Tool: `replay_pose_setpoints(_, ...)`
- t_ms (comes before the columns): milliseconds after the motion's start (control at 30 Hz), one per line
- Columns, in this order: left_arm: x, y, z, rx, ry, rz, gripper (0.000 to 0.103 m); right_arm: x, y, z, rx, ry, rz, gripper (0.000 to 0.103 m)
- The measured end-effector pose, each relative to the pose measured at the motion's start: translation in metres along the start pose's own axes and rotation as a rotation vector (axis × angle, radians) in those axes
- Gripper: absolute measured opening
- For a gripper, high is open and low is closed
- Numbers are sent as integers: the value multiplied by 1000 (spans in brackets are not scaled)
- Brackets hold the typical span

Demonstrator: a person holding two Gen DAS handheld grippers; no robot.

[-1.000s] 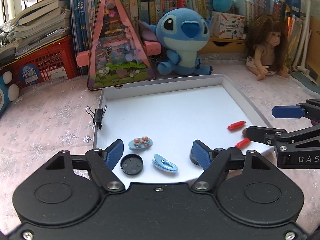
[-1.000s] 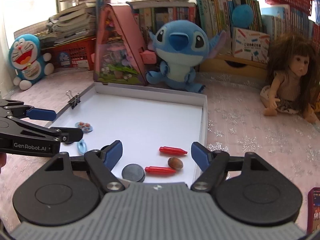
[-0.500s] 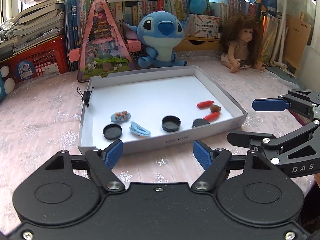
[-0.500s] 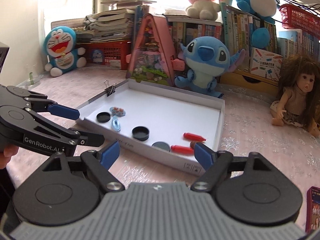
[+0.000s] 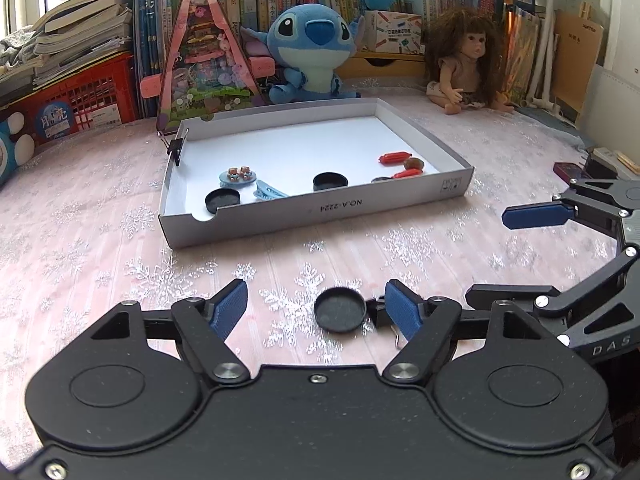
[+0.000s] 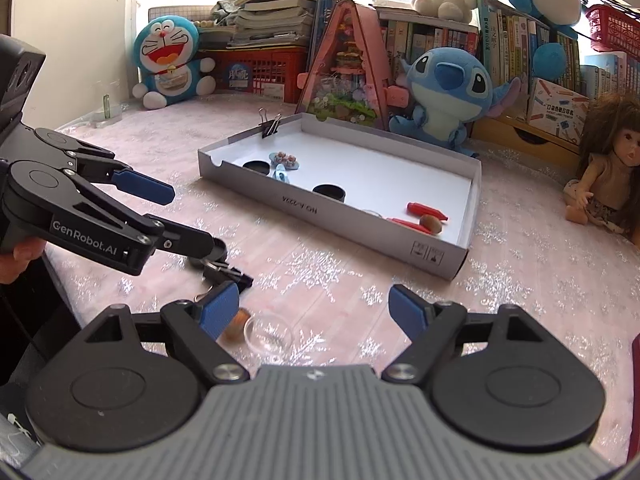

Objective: Organize rigid objects
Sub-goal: 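Grasp a black round lid with the left tool while the right tool grasps the clear plastic dome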

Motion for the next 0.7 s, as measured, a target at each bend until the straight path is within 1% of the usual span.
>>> replay_pose_setpoints(33, 3, -1, -3, 10, 1, 7, 67, 2, 0, -1, -5, 2, -2, 89)
replay_pose_setpoints(133, 11, -1, -9, 35, 1, 18, 61, 7, -1, -2, -2, 10, -2, 89)
replay_pose_setpoints(167, 14, -2, -10, 39, 5, 25, 60, 9, -1, -2, 0, 15, 0, 89)
replay_pose_setpoints(233, 19, -3, -10, 37, 15, 40, 54, 12, -4, -2, 5, 24, 8, 89)
replay_pose_setpoints(333, 25, -4, -6, 25, 27, 48, 51, 16, -7, 0, 10, 38, 16, 88)
replay_pose_setpoints(433, 26, -5, 1, 16, 33, 36, 48, 18, -7, 2, 18, 44, 21, 83)
replay_pose_setpoints(500, 25, -4, 5, 5, 31, 34, 48, 18, -7, 5, 27, 47, 21, 80)
replay_pose_setpoints(700, 18, -6, 14, -1, 22, 27, 47, 18, -10, 10, 36, 49, 38, 75)
Point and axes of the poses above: each gripper's, at about its wrist camera, not at the fingertips, and z roughly the way its jaws point, y to its left, x to its underside, the point moved 4 cm from there along z, roughly the way its jaws point, and after that the axes turned 6 degrees about z, right-handed, at the moved point
